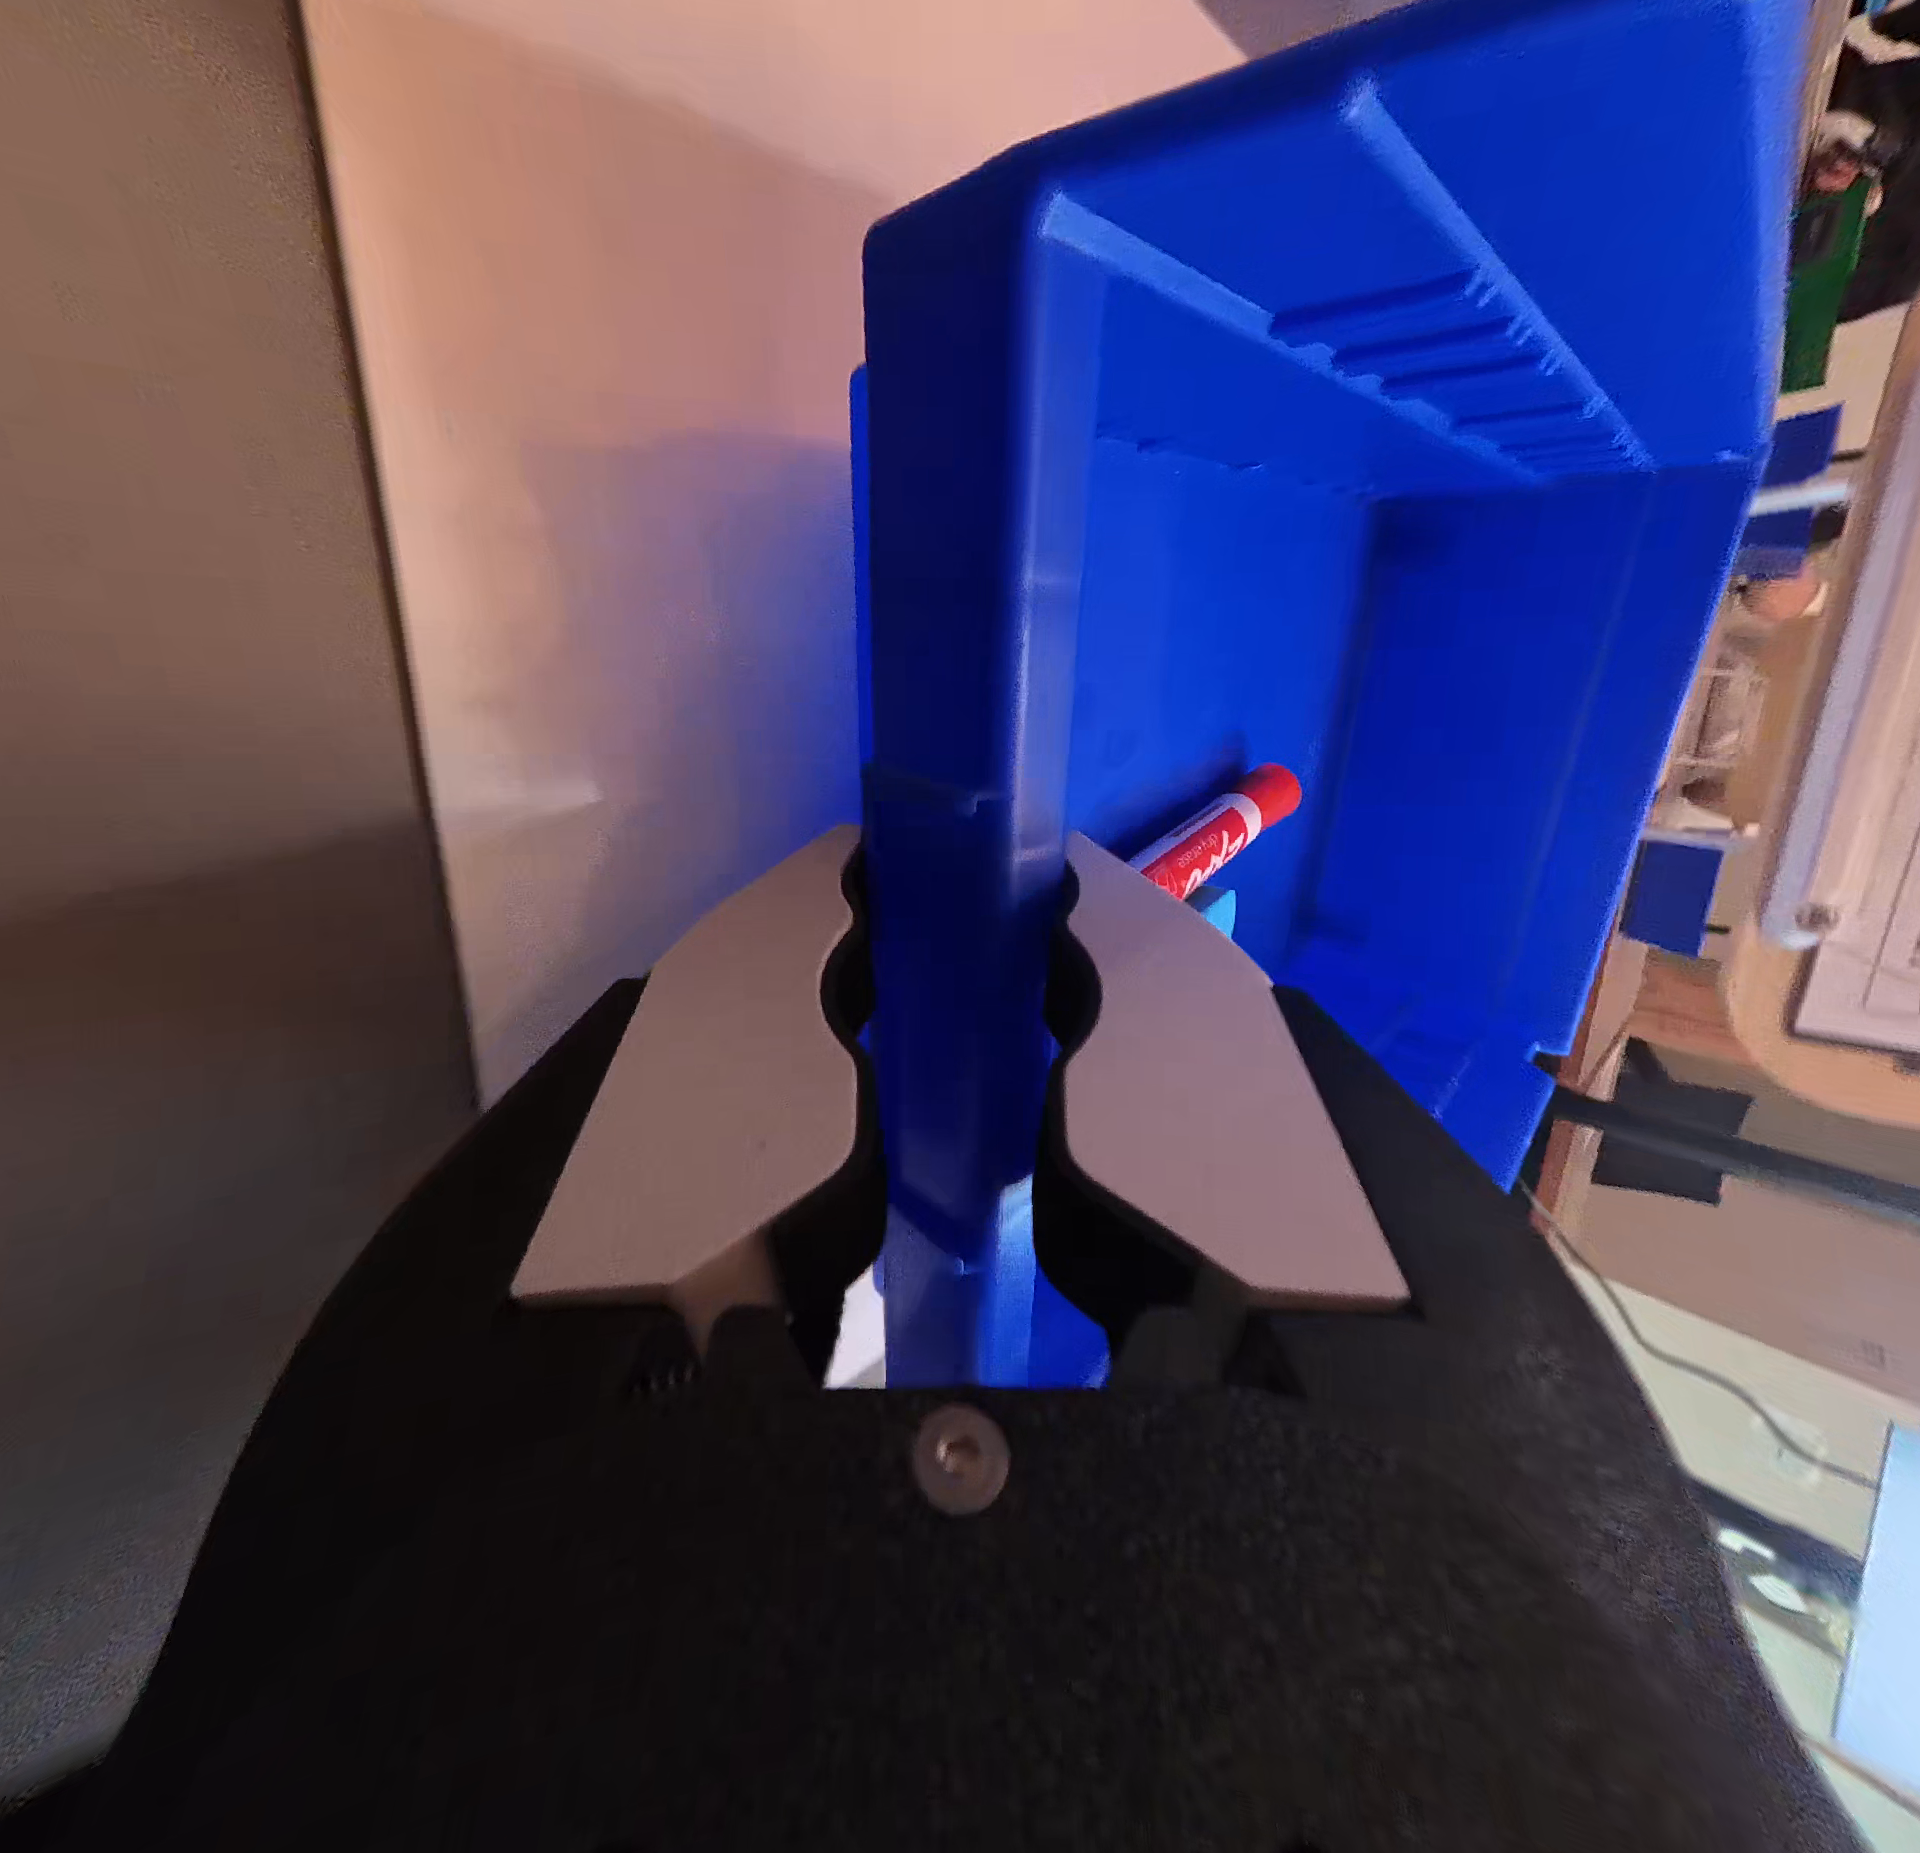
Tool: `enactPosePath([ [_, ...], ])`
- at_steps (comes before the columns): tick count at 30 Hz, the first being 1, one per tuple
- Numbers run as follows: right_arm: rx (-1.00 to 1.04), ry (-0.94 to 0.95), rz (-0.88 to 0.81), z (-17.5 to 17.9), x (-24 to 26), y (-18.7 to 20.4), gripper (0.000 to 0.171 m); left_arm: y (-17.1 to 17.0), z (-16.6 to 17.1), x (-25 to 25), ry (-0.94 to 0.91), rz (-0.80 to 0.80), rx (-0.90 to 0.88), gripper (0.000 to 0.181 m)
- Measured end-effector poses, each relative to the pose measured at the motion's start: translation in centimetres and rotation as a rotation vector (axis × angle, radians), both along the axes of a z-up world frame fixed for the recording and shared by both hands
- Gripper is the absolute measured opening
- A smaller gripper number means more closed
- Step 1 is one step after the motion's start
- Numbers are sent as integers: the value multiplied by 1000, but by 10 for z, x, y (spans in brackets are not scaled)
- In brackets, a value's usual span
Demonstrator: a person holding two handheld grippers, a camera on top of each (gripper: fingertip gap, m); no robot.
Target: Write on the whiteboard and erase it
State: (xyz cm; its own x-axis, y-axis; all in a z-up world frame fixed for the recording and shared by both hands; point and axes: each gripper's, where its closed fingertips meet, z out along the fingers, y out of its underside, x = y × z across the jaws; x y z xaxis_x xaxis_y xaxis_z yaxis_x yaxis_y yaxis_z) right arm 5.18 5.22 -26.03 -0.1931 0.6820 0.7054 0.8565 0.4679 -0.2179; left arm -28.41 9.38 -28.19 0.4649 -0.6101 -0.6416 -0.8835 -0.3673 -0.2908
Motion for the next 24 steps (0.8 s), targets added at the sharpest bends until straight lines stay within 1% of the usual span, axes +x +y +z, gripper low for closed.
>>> enactPosePath([
  [5,38,-3,41,-11,-37,18,31,0,0,0,0,-8,13,32],
  [8,43,11,72,-12,-51,21,31,1,1,0,-3,-8,18,32],
  [15,48,15,176,-13,-79,3,31,1,2,-4,-8,15,21,32],
  [20,48,23,283,-13,-97,-17,30,-1,8,-22,-23,71,31,32],
  [22,54,53,318,-12,-102,-22,32,-1,11,-32,-33,103,40,32],
  [24,141,132,362,-1,-105,-23,40,-2,14,-41,-42,135,50,32],
])
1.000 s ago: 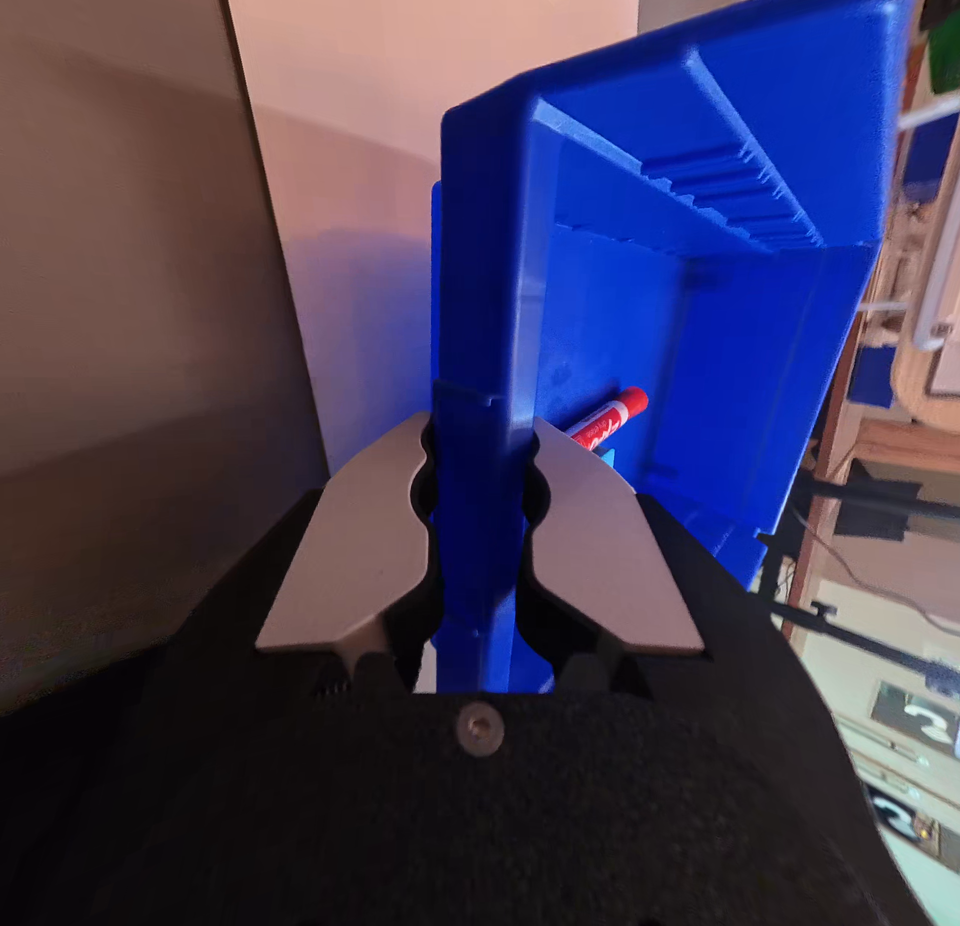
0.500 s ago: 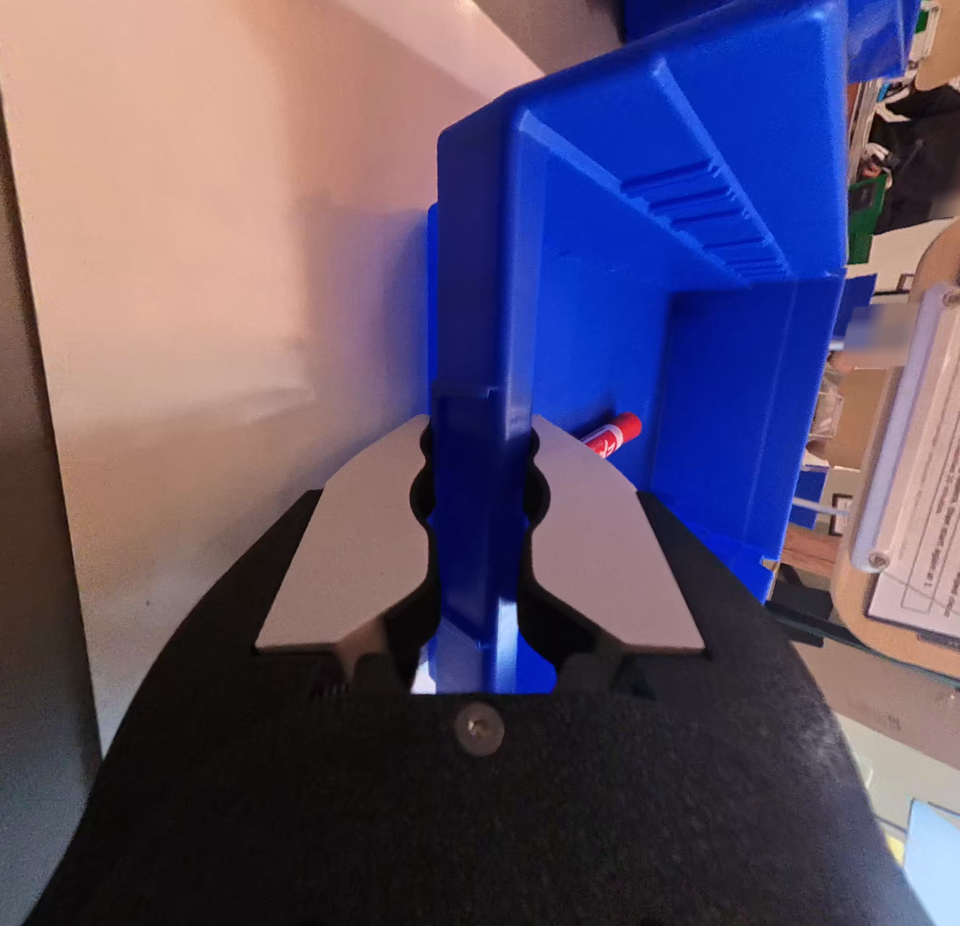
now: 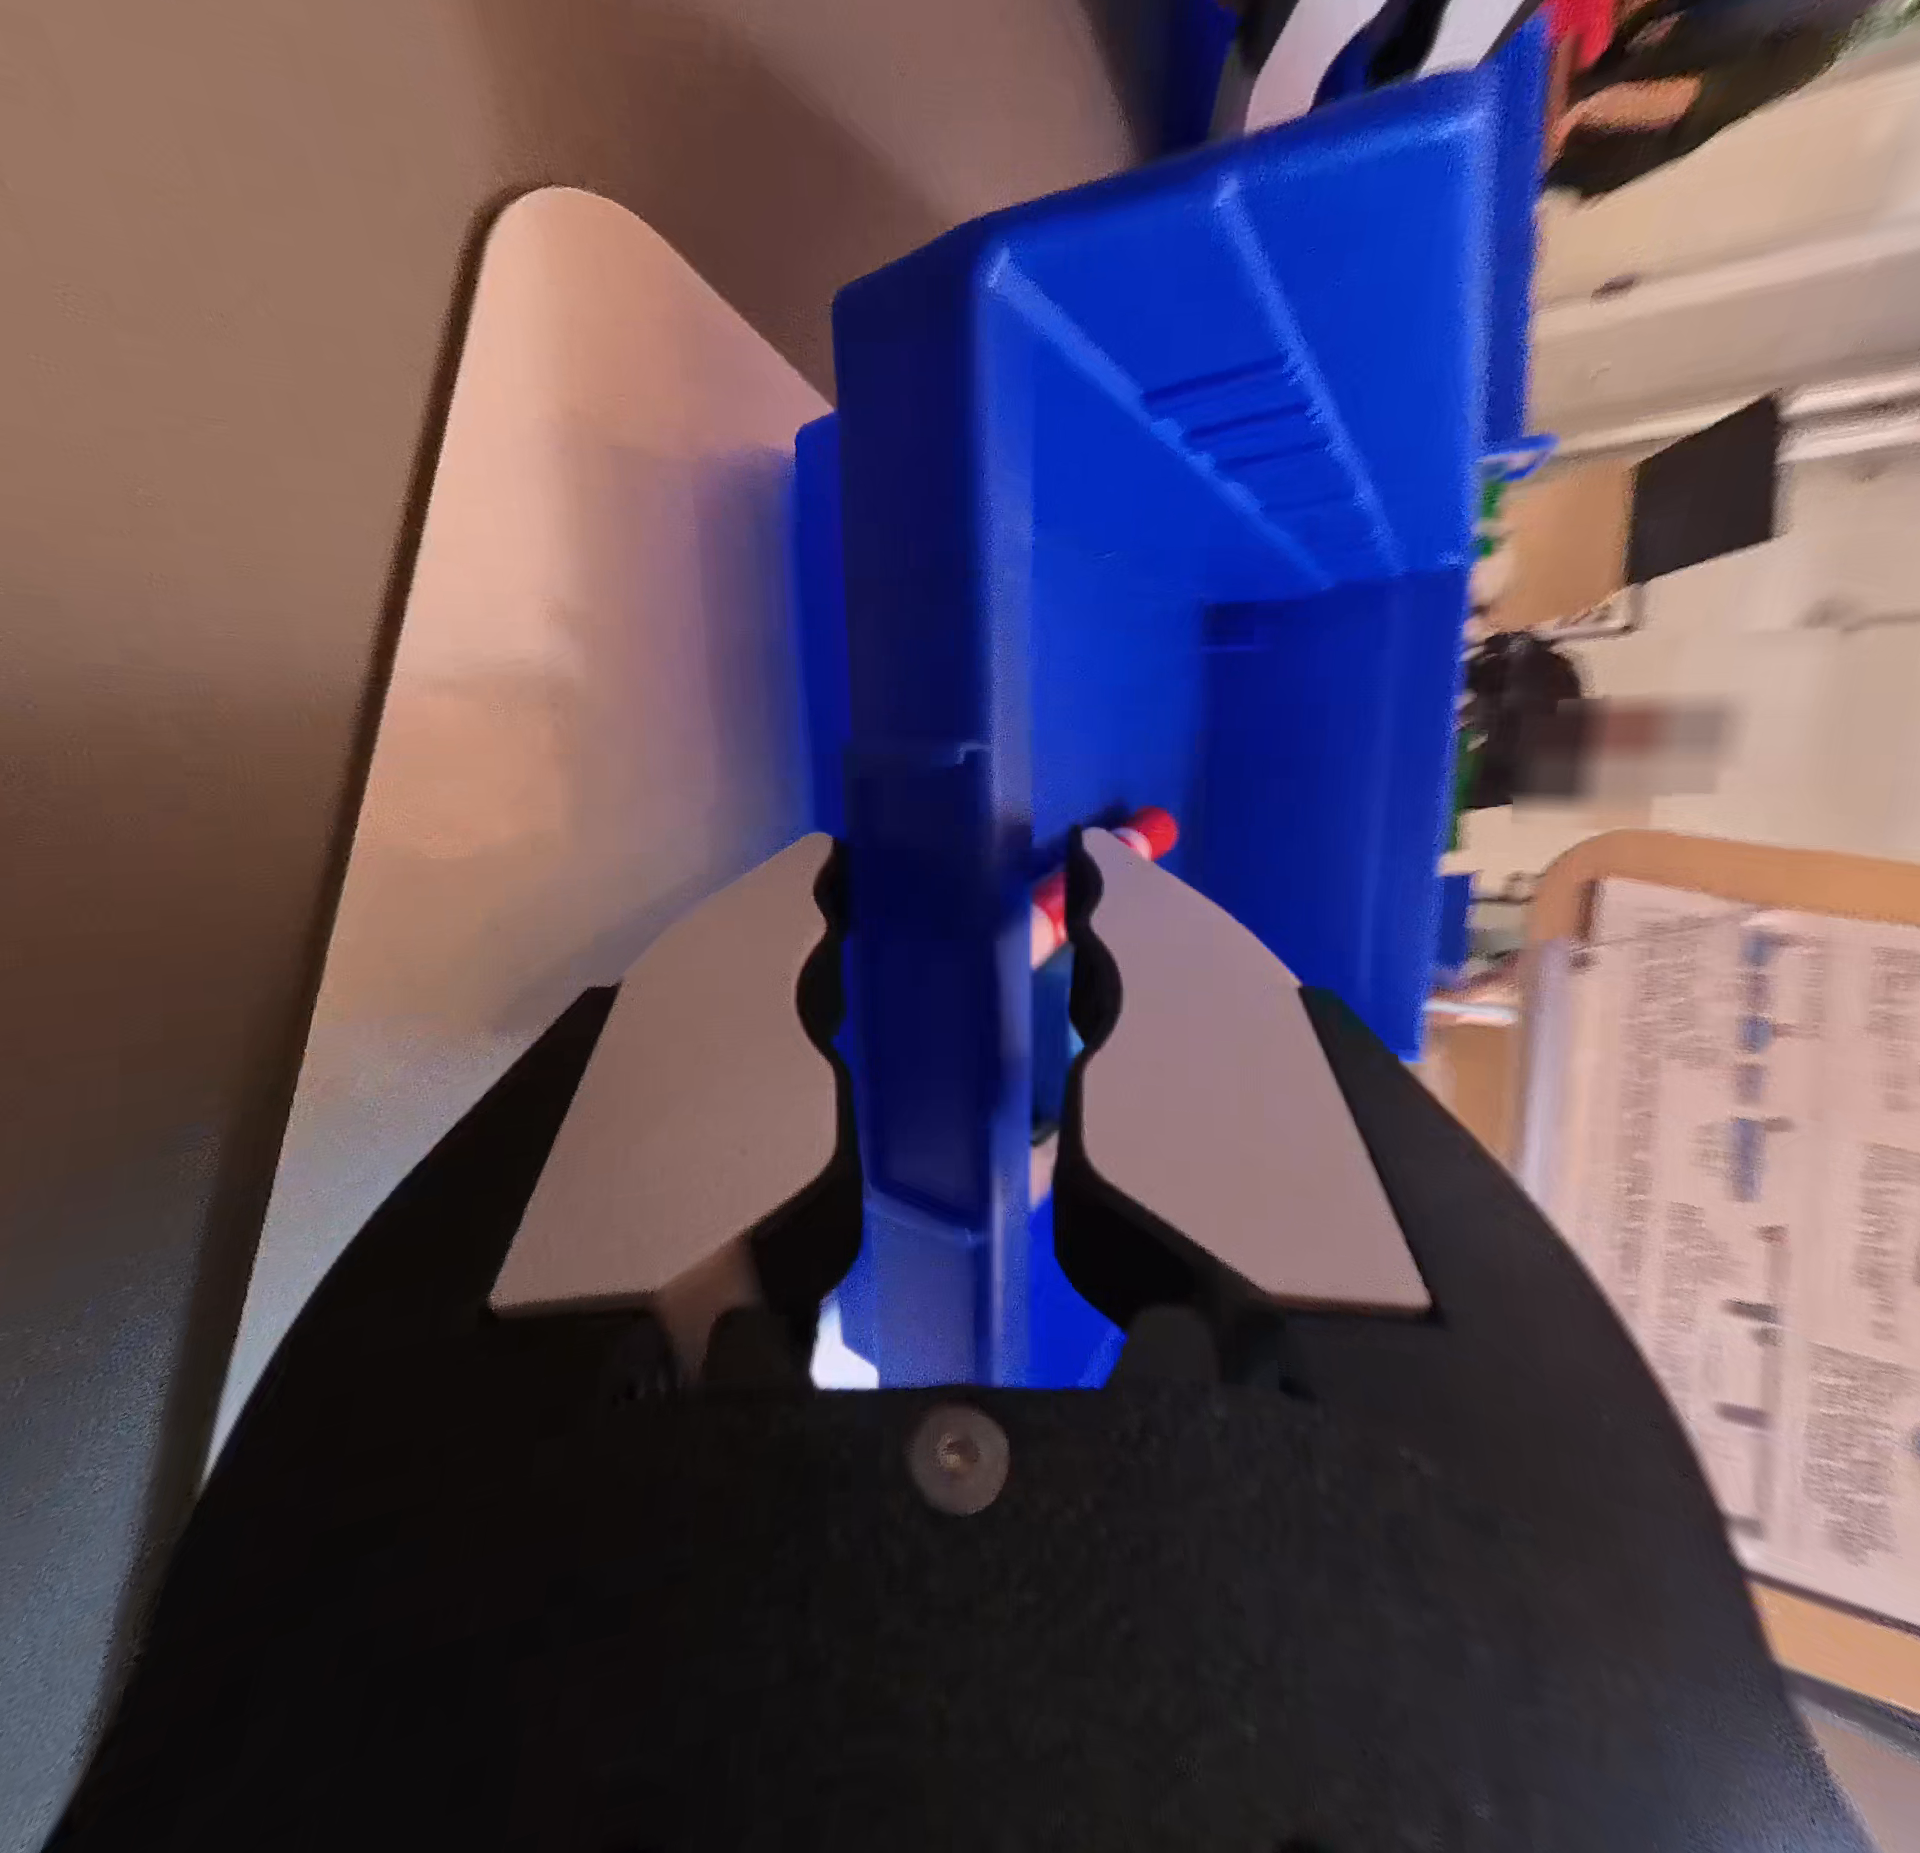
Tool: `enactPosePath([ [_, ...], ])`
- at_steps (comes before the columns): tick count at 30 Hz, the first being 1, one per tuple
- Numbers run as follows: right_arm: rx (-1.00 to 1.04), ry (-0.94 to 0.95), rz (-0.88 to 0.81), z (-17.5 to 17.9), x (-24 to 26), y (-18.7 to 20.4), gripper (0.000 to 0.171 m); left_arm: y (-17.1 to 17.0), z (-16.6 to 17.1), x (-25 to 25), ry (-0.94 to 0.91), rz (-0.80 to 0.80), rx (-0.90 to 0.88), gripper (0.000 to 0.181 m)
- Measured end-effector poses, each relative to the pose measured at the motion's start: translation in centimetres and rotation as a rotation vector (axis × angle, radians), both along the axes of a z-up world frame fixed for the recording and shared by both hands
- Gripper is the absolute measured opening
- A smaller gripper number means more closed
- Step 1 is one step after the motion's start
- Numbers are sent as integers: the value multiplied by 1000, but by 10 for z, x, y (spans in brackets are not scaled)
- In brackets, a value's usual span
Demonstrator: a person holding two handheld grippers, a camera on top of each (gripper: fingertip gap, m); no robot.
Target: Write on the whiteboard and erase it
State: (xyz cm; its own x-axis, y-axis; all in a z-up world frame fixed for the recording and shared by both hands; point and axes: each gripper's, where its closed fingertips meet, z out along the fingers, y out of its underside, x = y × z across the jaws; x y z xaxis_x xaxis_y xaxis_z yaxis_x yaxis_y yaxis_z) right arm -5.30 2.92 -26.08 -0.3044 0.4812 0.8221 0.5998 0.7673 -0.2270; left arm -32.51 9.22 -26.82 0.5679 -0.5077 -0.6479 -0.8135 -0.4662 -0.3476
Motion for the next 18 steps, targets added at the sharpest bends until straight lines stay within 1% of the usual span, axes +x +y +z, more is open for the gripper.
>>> enactPosePath([
  [2,39,38,41,9,3,-5,41,-1,2,-9,-8,30,8,32],
  [6,-126,151,17,27,15,-17,44,-1,11,-19,-30,66,44,31],
  [11,-383,350,-89,51,40,-13,48,-3,27,-26,-41,94,95,31],
  [14,-460,437,-162,61,56,-4,50,-7,39,-27,6,89,136,31],
  [18,-506,530,-232,74,70,7,52,-16,69,-11,36,55,204,31],
])
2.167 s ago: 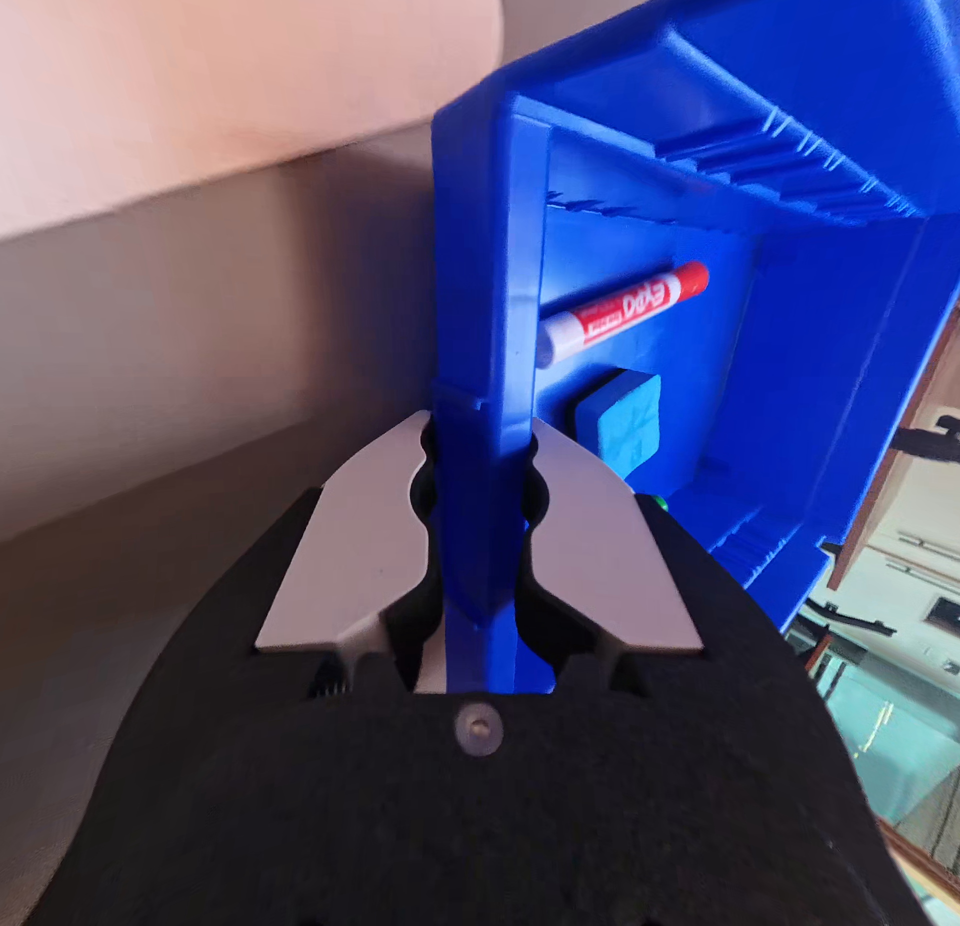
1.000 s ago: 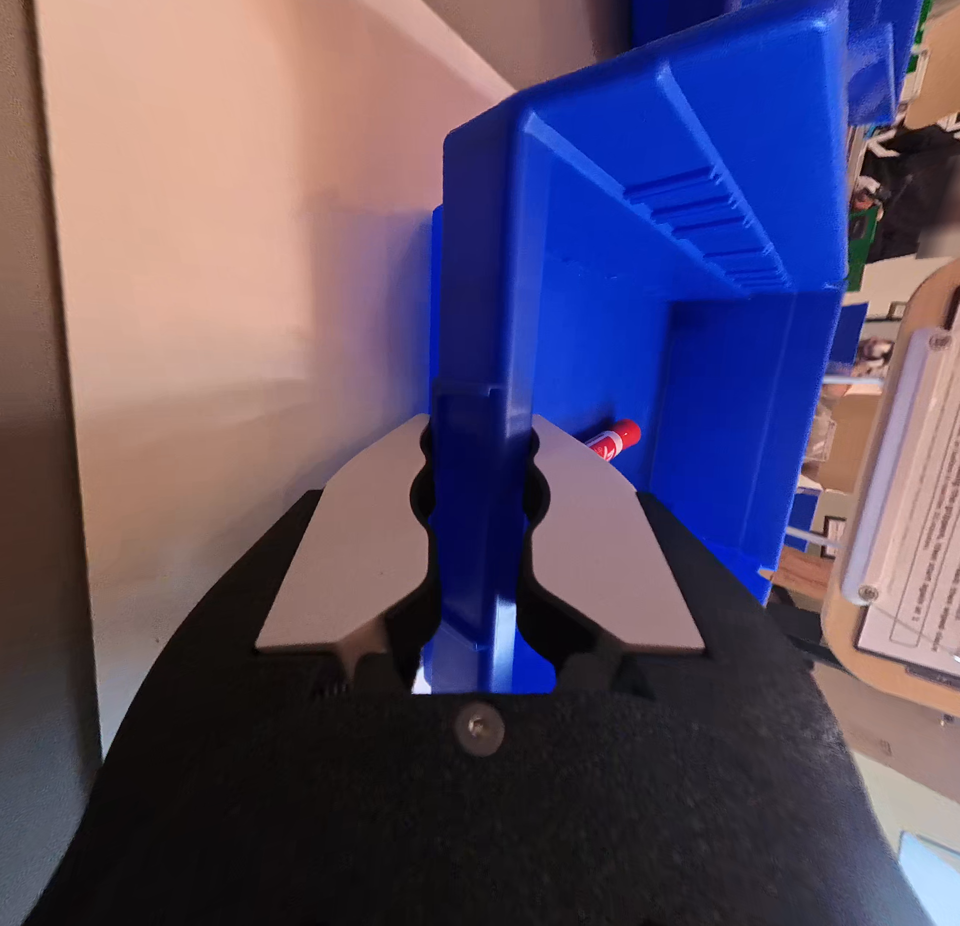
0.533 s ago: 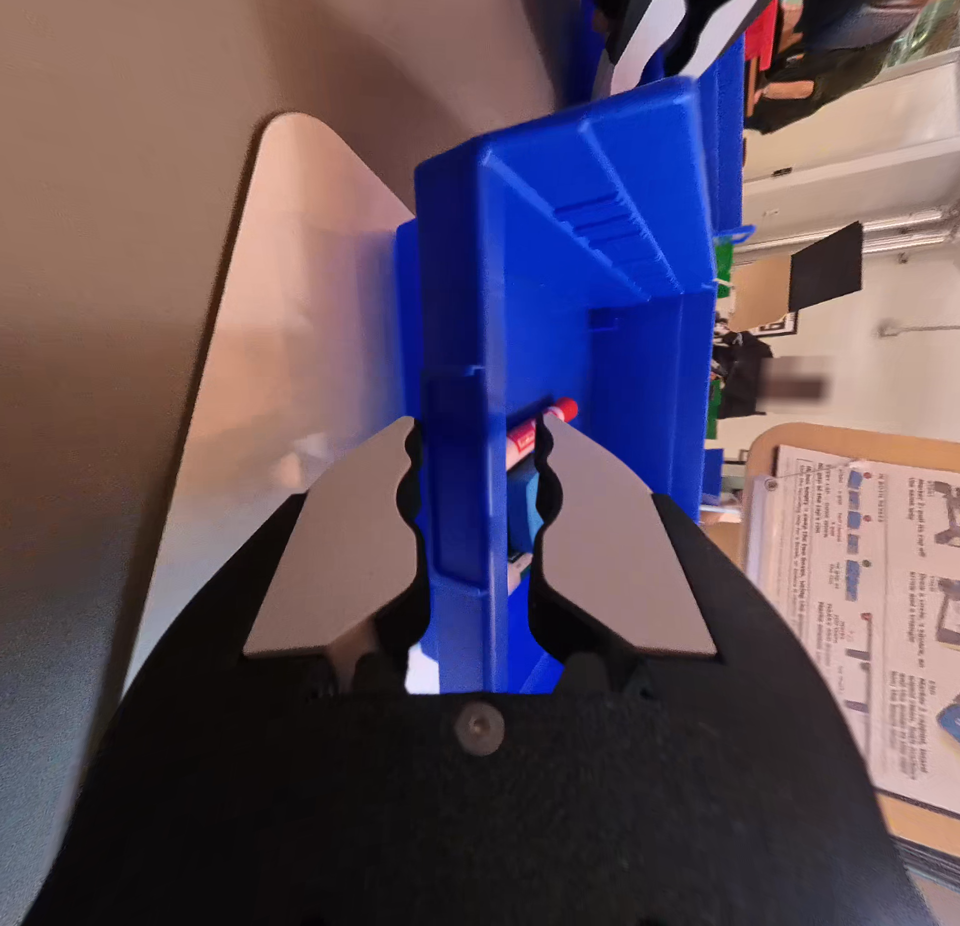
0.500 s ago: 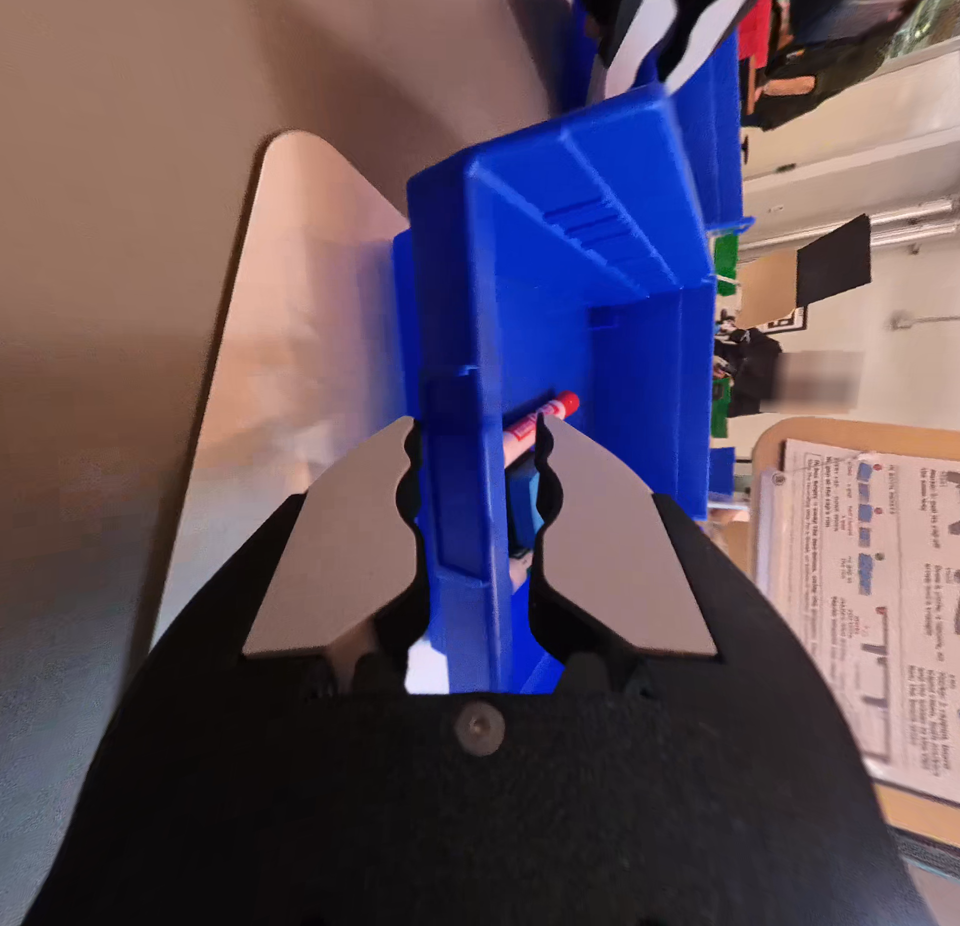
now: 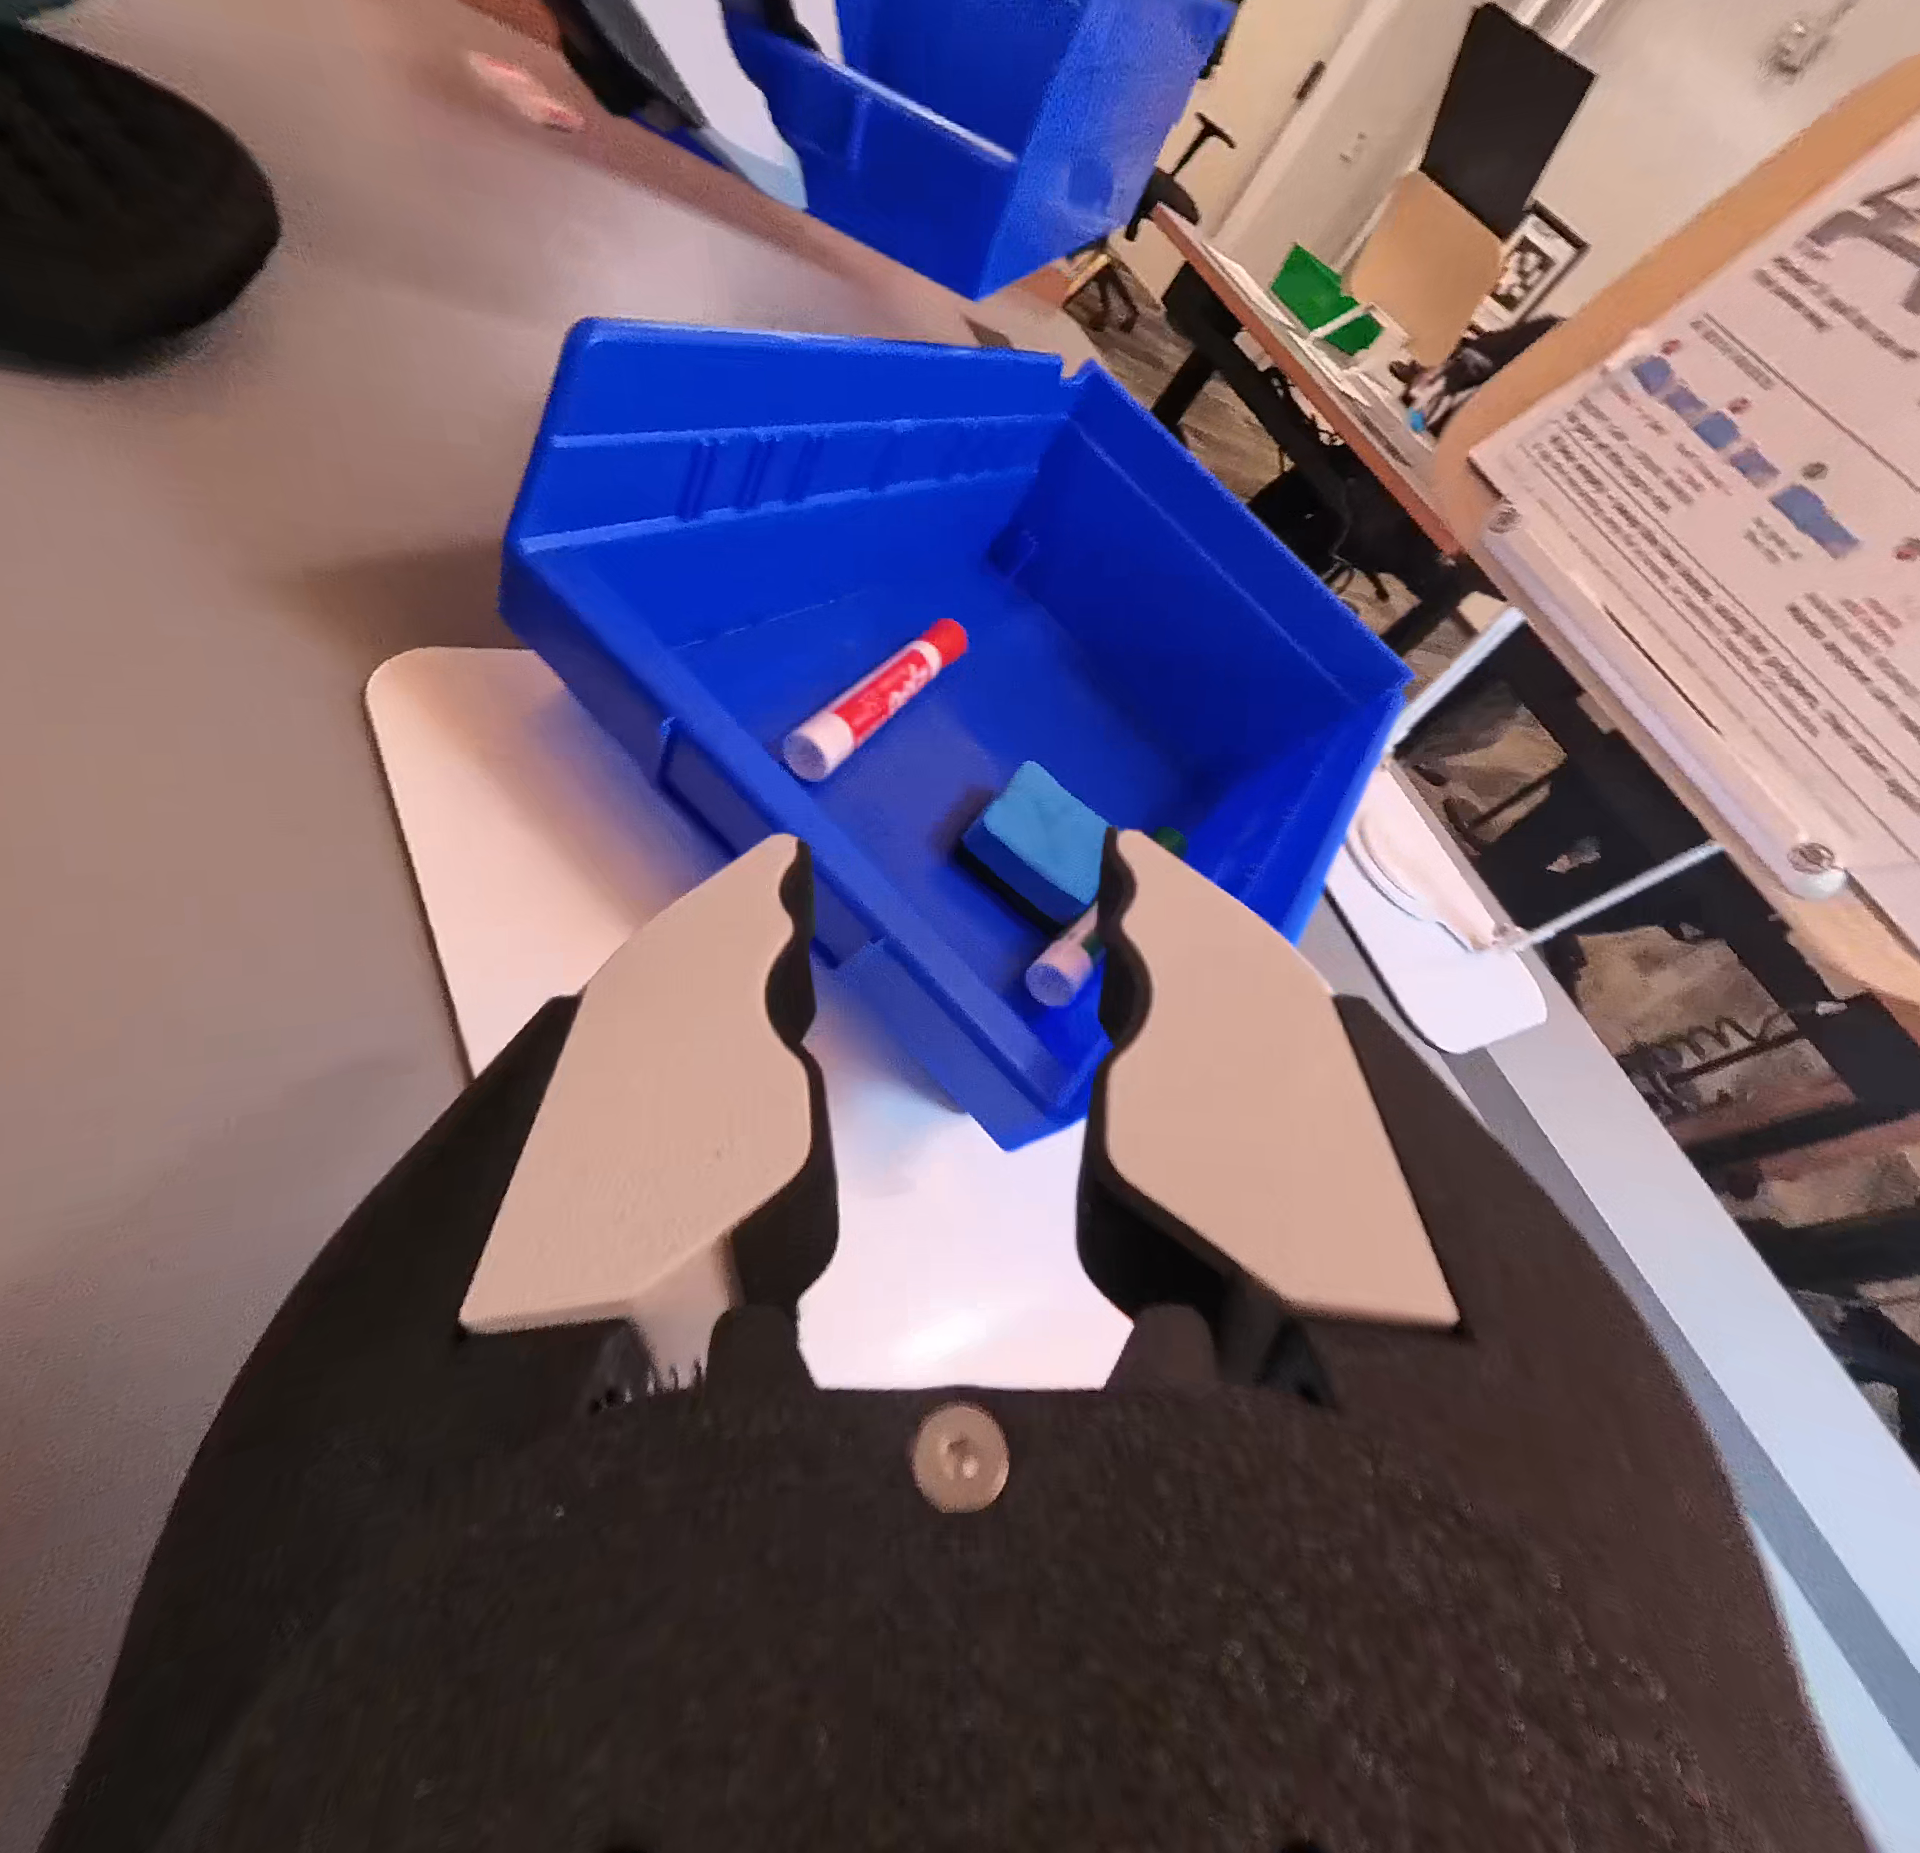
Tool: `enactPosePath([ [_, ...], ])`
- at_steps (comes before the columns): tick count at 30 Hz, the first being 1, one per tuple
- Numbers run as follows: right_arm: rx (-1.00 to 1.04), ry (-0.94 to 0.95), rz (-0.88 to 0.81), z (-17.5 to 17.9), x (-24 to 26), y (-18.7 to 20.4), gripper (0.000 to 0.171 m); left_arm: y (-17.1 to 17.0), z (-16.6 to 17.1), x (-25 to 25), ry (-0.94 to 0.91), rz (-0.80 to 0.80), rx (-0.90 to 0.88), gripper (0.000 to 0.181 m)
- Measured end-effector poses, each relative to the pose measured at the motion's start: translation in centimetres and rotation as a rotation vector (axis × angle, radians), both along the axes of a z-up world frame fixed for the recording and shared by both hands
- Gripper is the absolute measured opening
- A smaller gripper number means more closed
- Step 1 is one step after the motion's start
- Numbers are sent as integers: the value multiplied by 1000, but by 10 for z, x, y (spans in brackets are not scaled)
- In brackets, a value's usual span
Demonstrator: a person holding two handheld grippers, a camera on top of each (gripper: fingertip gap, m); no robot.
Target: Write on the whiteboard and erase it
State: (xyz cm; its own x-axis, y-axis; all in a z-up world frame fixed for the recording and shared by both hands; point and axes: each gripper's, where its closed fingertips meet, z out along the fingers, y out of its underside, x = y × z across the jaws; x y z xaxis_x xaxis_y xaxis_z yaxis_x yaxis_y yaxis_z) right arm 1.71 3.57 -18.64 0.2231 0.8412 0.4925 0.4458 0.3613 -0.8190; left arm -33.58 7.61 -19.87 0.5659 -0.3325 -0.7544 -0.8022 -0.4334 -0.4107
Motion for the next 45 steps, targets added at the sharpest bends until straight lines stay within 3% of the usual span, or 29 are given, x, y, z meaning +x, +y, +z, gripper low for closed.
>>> enactPosePath([
  [11,-122,196,-80,50,-7,-4,55,-31,82,133,44,-309,134,32],
  [18,-191,397,-151,102,-13,-12,59,-36,84,234,77,-520,134,31],
  [23,-217,507,-290,116,6,2,58,-37,72,303,56,-636,119,31],
  [27,-126,569,-458,121,49,22,16,-36,64,337,82,-664,136,31],
  [34,122,493,-664,126,94,25,4,-30,60,383,93,-701,226,32],
  [37,185,477,-719,130,104,22,2,-35,55,398,19,-736,191,37],
  [41,203,455,-746,139,120,19,1,-80,78,417,-110,-891,234,35],
  [45,241,487,-769,149,143,13,2,-123,101,413,-381,-1016,136,37],
])
